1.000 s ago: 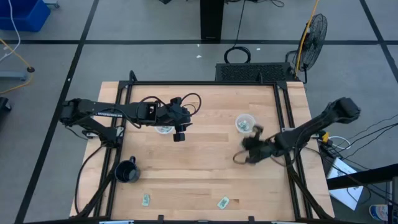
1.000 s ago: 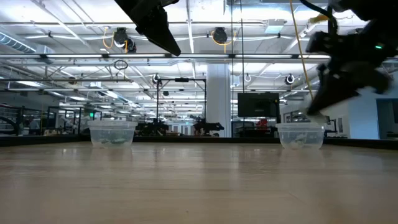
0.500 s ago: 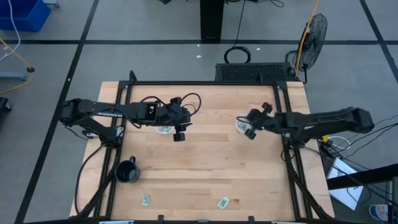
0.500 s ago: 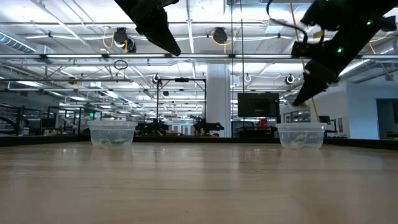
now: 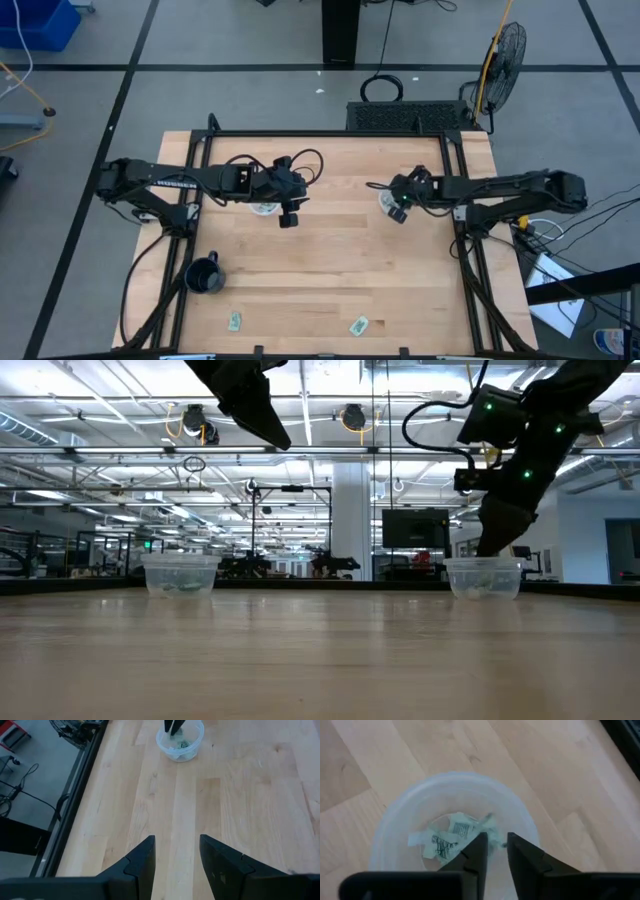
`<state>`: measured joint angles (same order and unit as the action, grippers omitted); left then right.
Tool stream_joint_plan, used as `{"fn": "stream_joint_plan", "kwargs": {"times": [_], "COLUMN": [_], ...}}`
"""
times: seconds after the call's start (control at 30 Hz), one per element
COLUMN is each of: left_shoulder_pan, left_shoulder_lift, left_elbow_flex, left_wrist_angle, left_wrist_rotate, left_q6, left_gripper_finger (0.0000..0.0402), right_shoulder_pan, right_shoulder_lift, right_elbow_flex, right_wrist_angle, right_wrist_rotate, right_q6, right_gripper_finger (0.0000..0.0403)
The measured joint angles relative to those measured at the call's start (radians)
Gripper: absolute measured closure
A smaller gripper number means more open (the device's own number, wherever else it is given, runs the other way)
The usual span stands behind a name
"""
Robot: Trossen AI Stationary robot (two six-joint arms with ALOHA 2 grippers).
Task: Pick and place Stevia / Truvia into bins
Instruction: Put the stevia packet into the right transparent container, then put the stevia packet into the left transparent container
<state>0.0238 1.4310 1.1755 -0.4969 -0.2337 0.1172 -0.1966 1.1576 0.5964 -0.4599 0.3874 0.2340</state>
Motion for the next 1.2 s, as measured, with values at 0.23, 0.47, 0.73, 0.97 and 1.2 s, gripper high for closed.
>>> {"fn": "stream_joint_plan", "kwargs": {"times": [0.23,0.47,0.73,0.97,1.2], "left_shoulder_pan": [0.0,-0.002,-0.09,-0.228,-0.405], "left_shoulder_lift": [0.0,0.0,0.062,0.102,0.103], "left_elbow_flex": [0.0,0.0,-0.076,-0.083,-0.084], "left_wrist_angle": [0.0,-0.019,0.106,-0.03,-0.167], "left_wrist_rotate": [0.0,0.041,0.414,0.396,0.449], "left_q6": [0.007,-0.016,0.039,-0.016,-0.244], "left_gripper_finger": [0.0243,0.0243,0.0243,0.0243,0.0243], "right_shoulder_pan": [0.001,0.007,0.068,0.151,0.205], "right_shoulder_lift": [-0.016,-0.129,-0.224,-0.227,-0.227], "right_elbow_flex": [0.001,0.001,0.002,0.002,0.002], "right_wrist_angle": [0.004,0.055,0.222,0.264,0.28], "right_wrist_rotate": [-0.102,-0.106,-0.287,-0.292,-0.283], "right_q6": [0.017,0.043,0.084,0.063,-0.001], "right_gripper_finger": [0.0299,0.0294,0.0297,0.0298,0.0299]}}
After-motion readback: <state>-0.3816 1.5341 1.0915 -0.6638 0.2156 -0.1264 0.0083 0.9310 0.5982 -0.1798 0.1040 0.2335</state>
